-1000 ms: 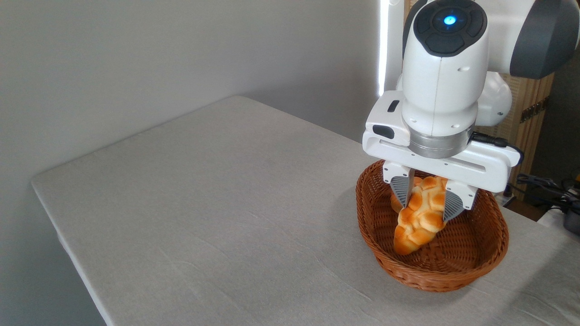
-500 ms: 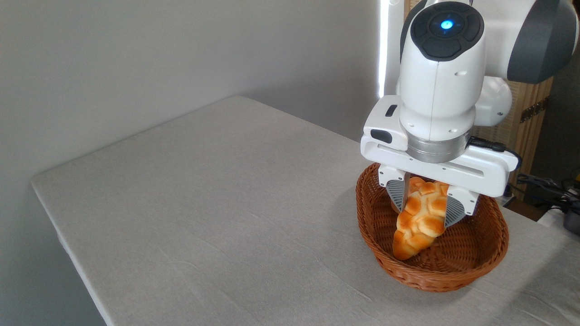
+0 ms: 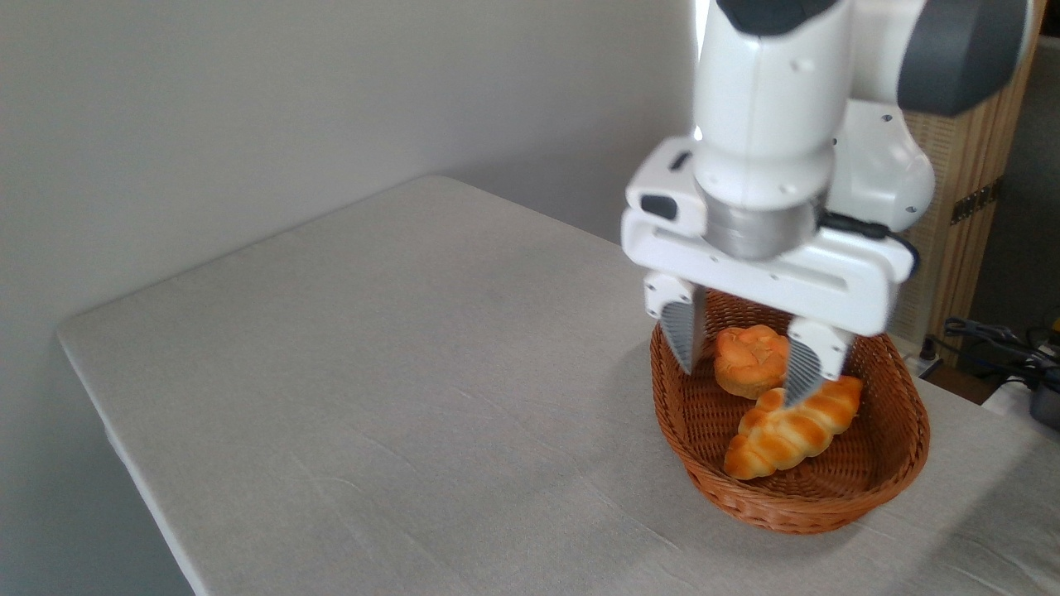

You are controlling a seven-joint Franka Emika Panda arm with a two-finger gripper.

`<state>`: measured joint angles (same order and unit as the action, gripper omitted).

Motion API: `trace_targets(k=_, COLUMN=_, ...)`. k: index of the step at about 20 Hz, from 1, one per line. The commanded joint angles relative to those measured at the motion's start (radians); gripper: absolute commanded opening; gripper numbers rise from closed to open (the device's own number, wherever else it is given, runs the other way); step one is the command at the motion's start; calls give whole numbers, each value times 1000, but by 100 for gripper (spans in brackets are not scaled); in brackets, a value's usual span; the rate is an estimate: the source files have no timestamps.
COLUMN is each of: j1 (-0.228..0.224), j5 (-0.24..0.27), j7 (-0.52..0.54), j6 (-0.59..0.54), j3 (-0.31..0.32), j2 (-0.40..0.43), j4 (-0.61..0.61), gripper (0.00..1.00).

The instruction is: Put bread into the basket

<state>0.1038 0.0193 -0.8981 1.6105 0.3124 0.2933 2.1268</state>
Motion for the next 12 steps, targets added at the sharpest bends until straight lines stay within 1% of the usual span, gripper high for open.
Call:
trace_targets(k=1, j1=-62, j5=77, j7=10, j6=-6, j3=-30, j2=4, j4=-141, gripper=100)
trace_targets(k=2, j1=-64, j5=100, j7=15, j6=-4, j3=-50, j2=-2, j4=-186, gripper=100)
trace_targets(k=3, j1=-65, j5=114, j7=10, j6=-4, j3=-83, j2=-5, j4=-218, gripper=100)
trace_targets(k=6, j1=-65, j5=114, j7=13, j6=-4, j3=-183, j2=-51, j4=-307, gripper=100)
trace_targets(k=8, j1=-67, j5=111, j7=22, j6=-10, j3=-258, j2=-103, j4=-387, gripper=100)
trace_targets(k=10, j1=-65, j5=97, j7=22, j6=-21, j3=-333, j2=-155, j4=-442, gripper=100)
trace_targets(k=11, j1=-65, j5=96, j7=33, j6=-24, j3=-352, j2=-169, j4=-462, gripper=100)
trace_targets(k=12, j1=-65, j5=97, j7=65, j6=-23, j3=-357, j2=-184, j4=-467, gripper=100)
